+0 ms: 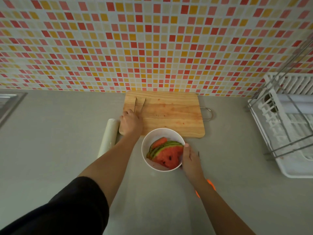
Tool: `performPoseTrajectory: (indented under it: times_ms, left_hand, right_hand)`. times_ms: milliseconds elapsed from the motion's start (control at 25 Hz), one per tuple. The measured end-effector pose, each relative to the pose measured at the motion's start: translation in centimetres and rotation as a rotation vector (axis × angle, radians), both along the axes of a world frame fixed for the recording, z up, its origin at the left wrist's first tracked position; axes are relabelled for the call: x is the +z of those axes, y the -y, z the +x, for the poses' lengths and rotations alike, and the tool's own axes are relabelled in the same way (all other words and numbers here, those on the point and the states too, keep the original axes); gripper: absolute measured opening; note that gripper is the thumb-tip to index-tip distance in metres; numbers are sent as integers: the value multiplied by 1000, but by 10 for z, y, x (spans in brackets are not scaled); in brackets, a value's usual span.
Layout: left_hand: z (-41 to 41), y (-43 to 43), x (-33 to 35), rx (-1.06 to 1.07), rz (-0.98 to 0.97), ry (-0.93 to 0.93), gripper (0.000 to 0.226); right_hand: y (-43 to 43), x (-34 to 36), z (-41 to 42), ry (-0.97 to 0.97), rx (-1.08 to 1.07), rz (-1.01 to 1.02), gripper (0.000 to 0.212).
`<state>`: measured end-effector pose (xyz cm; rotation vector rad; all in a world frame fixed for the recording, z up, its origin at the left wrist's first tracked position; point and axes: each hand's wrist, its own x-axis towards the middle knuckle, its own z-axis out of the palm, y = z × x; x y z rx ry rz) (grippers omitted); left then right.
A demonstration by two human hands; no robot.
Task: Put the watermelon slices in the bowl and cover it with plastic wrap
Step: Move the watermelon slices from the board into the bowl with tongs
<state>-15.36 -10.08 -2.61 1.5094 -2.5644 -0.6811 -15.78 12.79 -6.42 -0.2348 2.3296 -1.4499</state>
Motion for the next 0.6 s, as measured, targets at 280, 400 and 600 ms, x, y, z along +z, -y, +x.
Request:
performPoseTrajectory:
  times_ms: [280, 400, 600]
  left_hand:
    - [54, -43, 12, -96, 233, -338, 45]
    - [81, -60, 17, 8, 723, -357, 55]
    - [123, -71, 31, 41, 893, -402, 62]
  right_hand:
    - [1, 5, -2, -20, 22, 57, 42]
    - [2, 11, -3, -26, 34, 69, 37]
    - [-9, 9, 22, -41, 97, 97, 40]
